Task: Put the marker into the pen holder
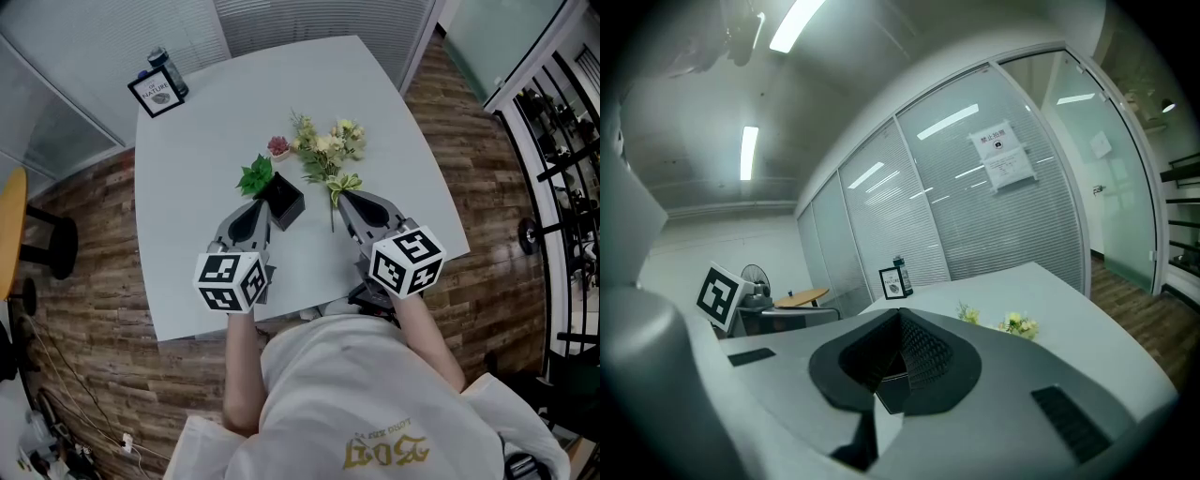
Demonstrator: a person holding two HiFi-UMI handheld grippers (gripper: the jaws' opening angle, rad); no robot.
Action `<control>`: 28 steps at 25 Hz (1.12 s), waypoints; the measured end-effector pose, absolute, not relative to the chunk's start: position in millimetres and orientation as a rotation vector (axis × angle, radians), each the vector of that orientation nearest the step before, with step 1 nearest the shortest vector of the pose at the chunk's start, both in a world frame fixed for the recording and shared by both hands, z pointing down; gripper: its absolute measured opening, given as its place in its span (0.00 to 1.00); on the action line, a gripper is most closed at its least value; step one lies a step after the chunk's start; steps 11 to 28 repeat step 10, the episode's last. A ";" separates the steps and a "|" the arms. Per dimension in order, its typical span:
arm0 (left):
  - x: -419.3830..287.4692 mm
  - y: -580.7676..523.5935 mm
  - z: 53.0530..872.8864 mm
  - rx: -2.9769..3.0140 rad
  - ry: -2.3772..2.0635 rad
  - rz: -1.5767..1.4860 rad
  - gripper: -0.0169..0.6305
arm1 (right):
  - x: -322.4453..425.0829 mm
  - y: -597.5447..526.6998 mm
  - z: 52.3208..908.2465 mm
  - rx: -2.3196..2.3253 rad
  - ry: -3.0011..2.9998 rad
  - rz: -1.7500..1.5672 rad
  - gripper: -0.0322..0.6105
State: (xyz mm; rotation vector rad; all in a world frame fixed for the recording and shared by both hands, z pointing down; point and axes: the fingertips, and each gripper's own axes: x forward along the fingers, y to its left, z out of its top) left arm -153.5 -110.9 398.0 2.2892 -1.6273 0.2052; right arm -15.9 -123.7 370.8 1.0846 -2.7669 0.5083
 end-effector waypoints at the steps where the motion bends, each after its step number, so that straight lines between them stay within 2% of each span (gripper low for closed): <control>1: -154.1 -110.9 398.7 2.287 -1.626 0.205 0.05 | -16.4 -124.0 371.4 1.083 -2.765 0.507 0.07; 28: -161.8 -113.8 403.6 2.274 -1.621 0.204 0.05 | -21.4 -129.1 374.8 1.079 -2.756 0.506 0.07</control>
